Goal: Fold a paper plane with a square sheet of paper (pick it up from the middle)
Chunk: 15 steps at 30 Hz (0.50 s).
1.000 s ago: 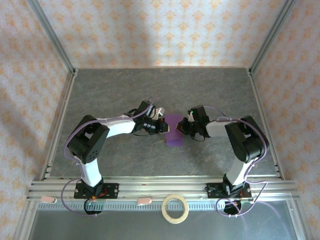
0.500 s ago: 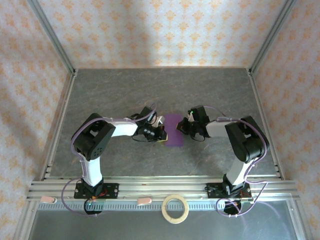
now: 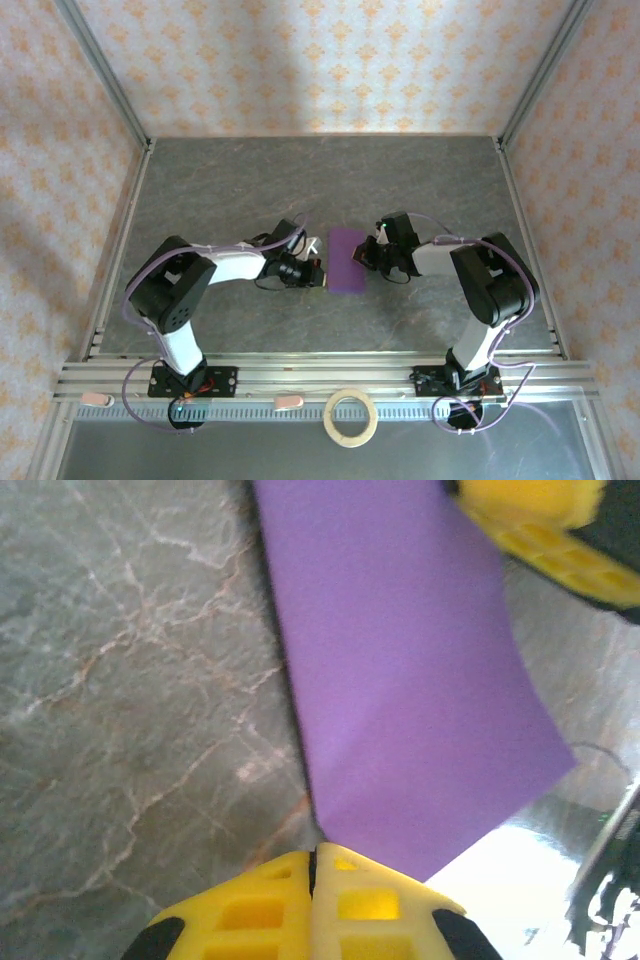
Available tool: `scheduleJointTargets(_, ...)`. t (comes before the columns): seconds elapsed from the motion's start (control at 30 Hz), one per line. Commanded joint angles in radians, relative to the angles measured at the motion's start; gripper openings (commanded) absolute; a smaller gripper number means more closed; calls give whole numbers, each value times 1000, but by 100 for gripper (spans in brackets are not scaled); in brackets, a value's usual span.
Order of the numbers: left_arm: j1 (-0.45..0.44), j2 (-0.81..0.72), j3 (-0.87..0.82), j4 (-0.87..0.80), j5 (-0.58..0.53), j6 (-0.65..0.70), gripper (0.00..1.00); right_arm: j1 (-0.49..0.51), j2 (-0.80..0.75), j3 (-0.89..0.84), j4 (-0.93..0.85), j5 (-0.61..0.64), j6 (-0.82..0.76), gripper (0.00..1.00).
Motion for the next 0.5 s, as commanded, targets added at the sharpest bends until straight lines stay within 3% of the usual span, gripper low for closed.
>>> scheduleJointTargets(0.0, -3, -35, 9, 80, 54, -102, 0, -7, 29, -52, -144, 121, 0, 0)
scheduleJointTargets(0.2, -25, 43, 59, 150, 113, -140, 0, -6, 31, -47, -147, 123, -1, 0)
scheduleJointTargets(0.47, -39, 104, 27, 34, 79, -24, 0, -7, 36, -45, -155, 127, -6, 0)
